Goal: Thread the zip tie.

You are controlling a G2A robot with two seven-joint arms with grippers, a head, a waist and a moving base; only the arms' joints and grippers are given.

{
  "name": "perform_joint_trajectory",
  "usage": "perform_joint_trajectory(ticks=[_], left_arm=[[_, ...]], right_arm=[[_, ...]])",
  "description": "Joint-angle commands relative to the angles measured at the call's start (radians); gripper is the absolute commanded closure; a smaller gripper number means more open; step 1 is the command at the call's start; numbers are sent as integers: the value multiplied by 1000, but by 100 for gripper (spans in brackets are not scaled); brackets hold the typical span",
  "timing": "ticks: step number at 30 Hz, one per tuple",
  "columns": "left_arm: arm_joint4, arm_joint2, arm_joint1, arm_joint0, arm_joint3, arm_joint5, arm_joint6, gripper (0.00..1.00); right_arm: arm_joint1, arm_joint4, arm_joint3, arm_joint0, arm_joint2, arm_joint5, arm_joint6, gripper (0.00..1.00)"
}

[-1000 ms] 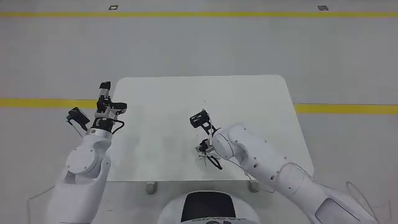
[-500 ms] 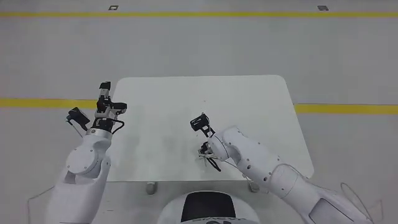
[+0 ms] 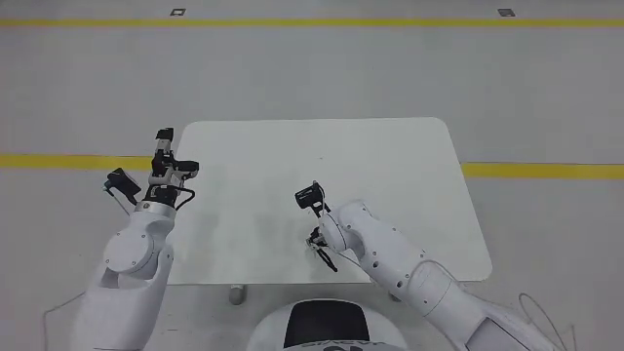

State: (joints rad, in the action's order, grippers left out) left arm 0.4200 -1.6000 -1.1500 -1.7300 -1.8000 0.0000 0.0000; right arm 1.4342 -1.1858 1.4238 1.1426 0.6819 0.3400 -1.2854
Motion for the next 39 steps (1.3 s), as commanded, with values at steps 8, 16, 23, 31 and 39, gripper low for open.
perform_joint_trajectory(ticks=[8, 16, 23, 31, 39], left_arm=[[0, 0, 0, 0, 0, 0, 0, 0], [0, 0, 0, 0, 0, 0, 0, 0], [0, 0, 0, 0, 0, 0, 0, 0], [0, 0, 0, 0, 0, 0, 0, 0], [0, 0, 0, 0, 0, 0, 0, 0]], right_arm=[[8, 22, -27, 16, -5, 0, 6, 0], [9, 25, -29, 16, -2, 0, 8, 0], [7, 8, -32, 38, 5, -1, 37, 0], [7, -24, -16, 63, 35, 0, 36, 14], [9, -42, -11, 80, 55, -4, 44, 51]])
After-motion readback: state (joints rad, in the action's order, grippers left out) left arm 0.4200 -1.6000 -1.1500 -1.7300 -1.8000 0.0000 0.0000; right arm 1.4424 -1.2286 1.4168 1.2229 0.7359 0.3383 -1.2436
